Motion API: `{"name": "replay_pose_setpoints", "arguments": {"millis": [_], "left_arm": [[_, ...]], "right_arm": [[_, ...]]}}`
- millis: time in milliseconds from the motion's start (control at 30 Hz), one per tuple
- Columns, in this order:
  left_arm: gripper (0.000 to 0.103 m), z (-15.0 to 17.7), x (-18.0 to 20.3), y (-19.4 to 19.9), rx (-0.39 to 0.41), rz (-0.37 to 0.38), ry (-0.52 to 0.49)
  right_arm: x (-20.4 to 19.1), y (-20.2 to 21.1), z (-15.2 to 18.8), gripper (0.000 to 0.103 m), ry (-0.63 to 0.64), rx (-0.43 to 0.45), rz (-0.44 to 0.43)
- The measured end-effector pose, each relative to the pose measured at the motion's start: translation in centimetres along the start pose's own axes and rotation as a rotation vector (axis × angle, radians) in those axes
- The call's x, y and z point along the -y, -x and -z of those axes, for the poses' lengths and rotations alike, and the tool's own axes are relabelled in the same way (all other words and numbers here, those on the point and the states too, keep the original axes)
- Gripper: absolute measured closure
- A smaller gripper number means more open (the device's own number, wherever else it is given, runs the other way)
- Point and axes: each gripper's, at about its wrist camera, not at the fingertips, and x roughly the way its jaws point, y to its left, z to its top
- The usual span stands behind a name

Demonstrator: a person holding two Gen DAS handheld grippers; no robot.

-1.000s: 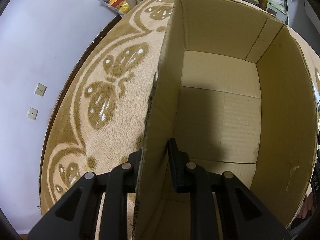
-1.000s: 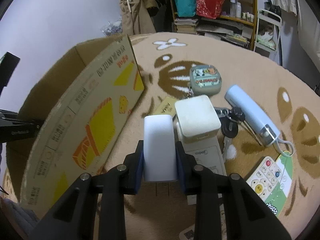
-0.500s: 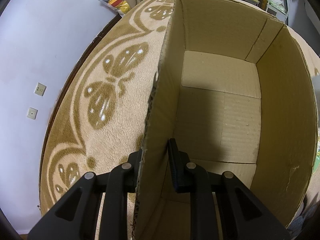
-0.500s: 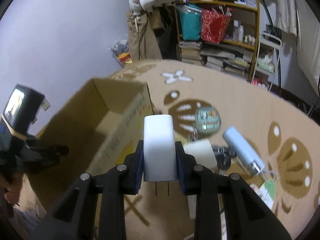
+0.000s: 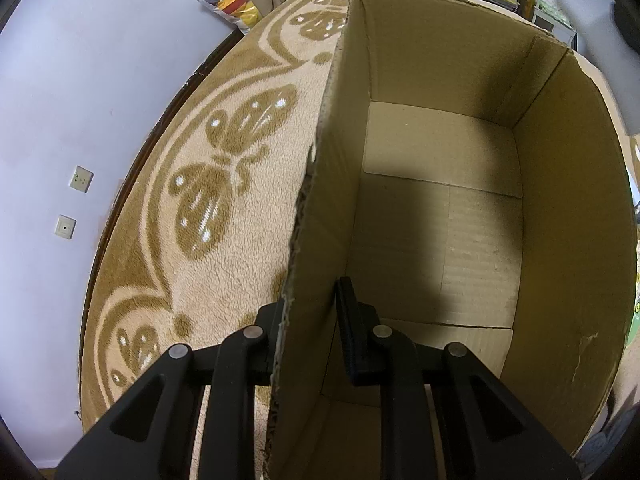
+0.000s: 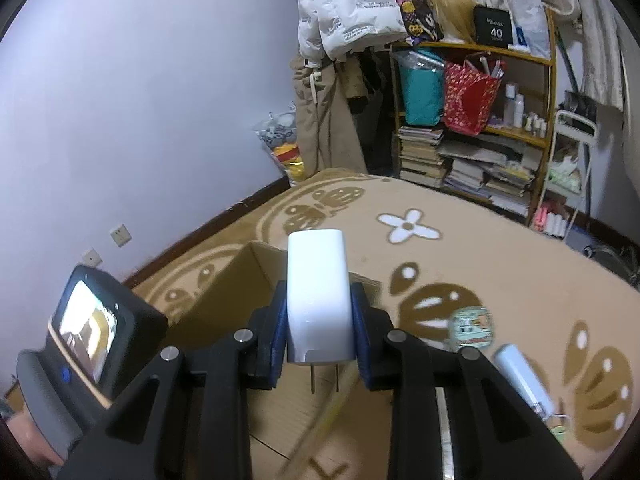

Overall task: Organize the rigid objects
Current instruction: 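Carry the white charger into the box with the right tool and release it, then grasp the white square charger with the right tool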

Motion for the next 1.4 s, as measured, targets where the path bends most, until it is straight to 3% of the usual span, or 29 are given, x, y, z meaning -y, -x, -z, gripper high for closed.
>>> {"name": "replay_pose_setpoints", "arguments": {"millis": [400, 767, 1033, 1100, 1167, 1267, 1400], "left_arm": [[0.084, 0.0, 0.0, -0.1, -0.003, 0.003, 0.006], [0.084, 0.1, 0.1, -0.1, -0.004, -0.001, 0.001], [0.085, 0.2, 0.3, -0.2, -0.009, -0.006, -0.006], [0.085, 0.2, 0.4, -0.2, -0.009, -0.009, -0.007], [0.085, 0.1, 0.4, -0.2, -0.008, -0.01, -0.008], [0.084, 0.1, 0.4, -0.1, -0.008, -0.01, -0.008], [0.084, 0.0, 0.4, -0.1, -0.008, -0.009, -0.006]], "right_arm": [[-0.7, -3.2, 1.4, 0.072, -0.035, -0.066, -0.044], [-0.7, -4.6, 2.6, 0.072, -0.024, -0.125, -0.021], [-0.1, -3.0, 2.5, 0.072, -0.057, -0.069, -0.028], [0.4, -2.2, 2.4, 0.064, -0.065, -0.058, -0.015], [1.1, -1.2, 2.5, 0.033, -0.074, -0.04, 0.019], [2.2, 0.0, 2.7, 0.022, -0.071, 0.001, 0.071], [3.8, 0.5, 3.2, 0.01, -0.069, -0.008, 0.115]]}}
